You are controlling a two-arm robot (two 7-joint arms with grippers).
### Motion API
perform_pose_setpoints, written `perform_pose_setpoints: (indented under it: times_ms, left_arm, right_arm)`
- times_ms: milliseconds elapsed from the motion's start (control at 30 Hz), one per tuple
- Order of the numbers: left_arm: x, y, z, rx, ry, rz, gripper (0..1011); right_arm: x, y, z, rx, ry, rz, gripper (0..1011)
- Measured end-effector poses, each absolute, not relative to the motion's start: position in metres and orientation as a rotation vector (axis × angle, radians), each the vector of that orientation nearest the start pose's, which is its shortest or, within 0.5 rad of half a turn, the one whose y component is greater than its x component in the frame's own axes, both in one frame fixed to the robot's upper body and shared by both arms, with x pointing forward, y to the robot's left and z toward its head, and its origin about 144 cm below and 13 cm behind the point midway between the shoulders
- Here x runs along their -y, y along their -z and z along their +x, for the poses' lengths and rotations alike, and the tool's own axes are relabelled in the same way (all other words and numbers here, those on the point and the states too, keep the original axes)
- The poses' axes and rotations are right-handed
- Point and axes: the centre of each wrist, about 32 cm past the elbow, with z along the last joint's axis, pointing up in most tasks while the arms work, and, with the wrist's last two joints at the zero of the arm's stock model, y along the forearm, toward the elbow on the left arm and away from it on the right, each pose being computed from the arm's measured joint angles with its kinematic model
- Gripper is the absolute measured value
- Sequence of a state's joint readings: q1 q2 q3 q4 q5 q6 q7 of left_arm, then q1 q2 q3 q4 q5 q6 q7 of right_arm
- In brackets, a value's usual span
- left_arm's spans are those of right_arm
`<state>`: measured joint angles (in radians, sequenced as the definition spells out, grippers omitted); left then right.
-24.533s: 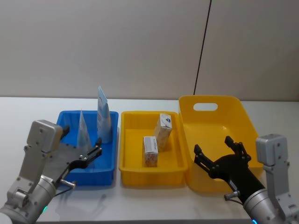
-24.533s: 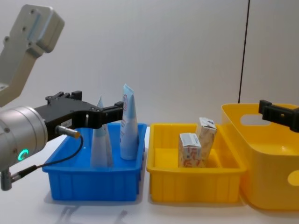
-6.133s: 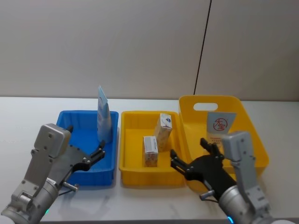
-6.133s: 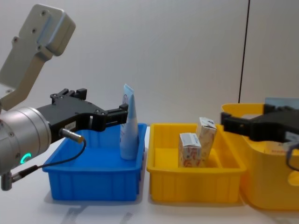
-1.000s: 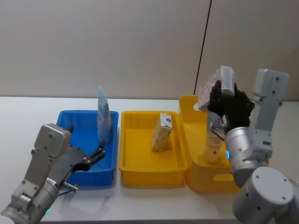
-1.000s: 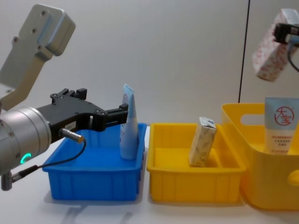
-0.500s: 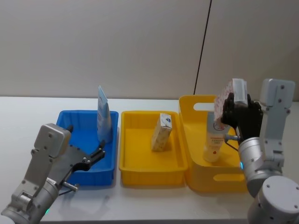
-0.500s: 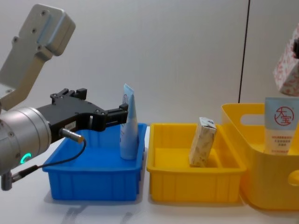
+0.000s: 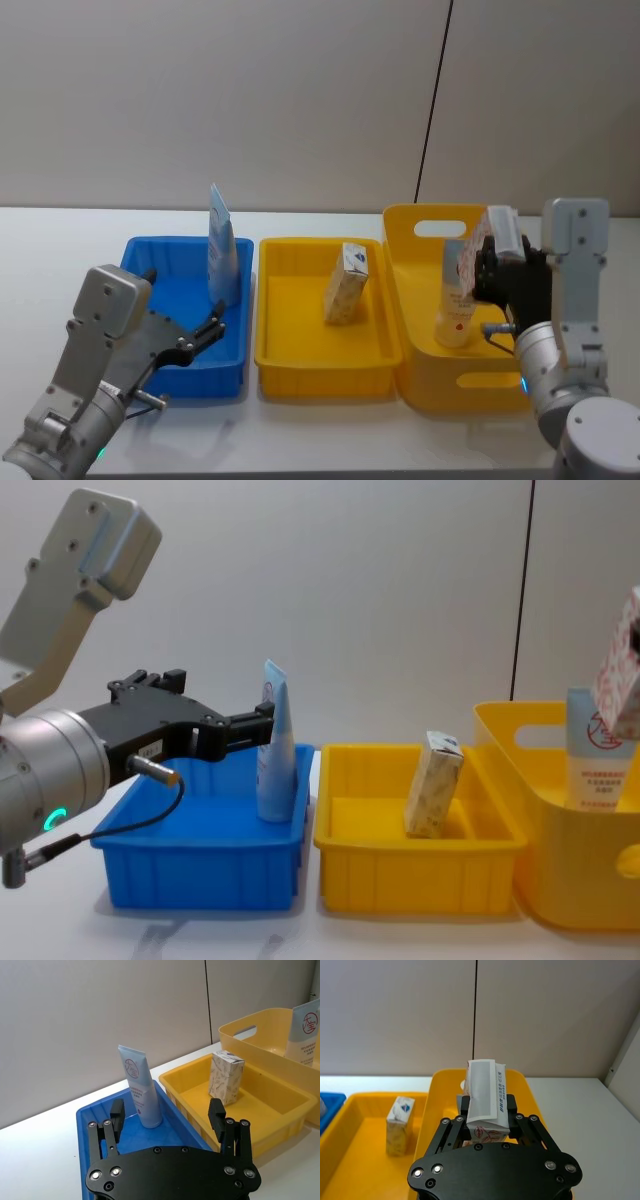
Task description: Bimanual collaborative sorting of washing and personal care products
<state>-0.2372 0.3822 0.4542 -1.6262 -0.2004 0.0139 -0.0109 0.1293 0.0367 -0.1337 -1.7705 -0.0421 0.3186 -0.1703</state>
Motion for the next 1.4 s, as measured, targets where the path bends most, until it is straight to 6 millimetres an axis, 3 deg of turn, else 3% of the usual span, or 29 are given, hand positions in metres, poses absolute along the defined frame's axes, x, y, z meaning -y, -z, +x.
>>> perform_pose_setpoints:
  times_ms: [833,1400]
  left_arm:
    - [-0.198,-1.204,0.492,0.268,-1.124,0.061,1001]
    - [-0.198,-1.204,0.492,0.268,-1.124,0.061,1001]
  right_arm:
    - [0.198,-1.220,0.489,0.045,1.631,-0.215,353]
    - [0.198,-1.216,0.491,0.037,1.636,-0.235,901]
